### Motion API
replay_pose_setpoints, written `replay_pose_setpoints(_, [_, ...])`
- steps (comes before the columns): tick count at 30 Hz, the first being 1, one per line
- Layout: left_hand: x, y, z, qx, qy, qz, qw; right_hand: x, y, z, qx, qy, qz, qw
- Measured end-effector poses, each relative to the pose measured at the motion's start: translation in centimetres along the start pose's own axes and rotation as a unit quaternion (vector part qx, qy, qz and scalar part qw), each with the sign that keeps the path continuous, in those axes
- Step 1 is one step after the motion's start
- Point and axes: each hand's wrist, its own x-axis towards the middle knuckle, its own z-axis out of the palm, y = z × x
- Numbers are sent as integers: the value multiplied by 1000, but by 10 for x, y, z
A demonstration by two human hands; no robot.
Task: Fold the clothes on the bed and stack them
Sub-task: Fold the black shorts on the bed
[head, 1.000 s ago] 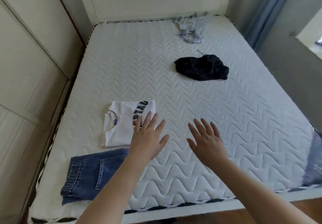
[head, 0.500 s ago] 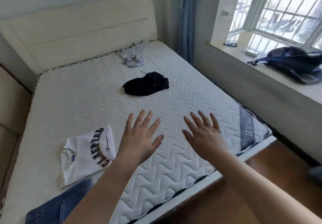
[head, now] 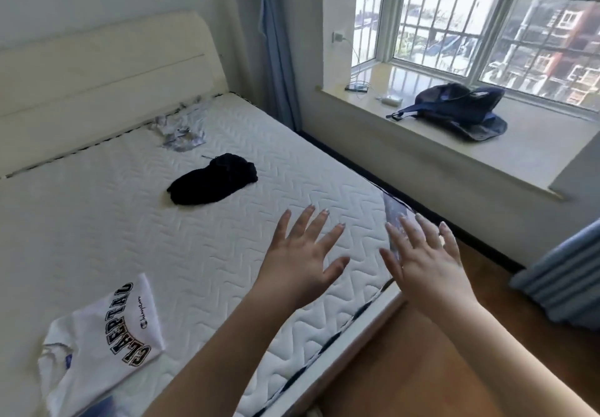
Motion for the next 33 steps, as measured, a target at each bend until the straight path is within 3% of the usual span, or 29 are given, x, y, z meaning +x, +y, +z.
replay_pose_setpoints(11, [130, 22, 3, 15, 41, 165, 985, 27, 63, 0, -1, -1, 140, 990])
replay_pose_setpoints(19, [203, 103, 18, -20, 21, 235, 971, 11, 143, 10, 21, 2, 256, 966])
replay_pose_setpoints(25, [269, 190, 19, -18, 39, 265, 963, 17, 220, 15, 74, 67, 242, 965])
replay_pose_setpoints(33, [322, 291, -1, -42, 47, 321, 945, 47, 335, 22, 98, -5, 229, 969])
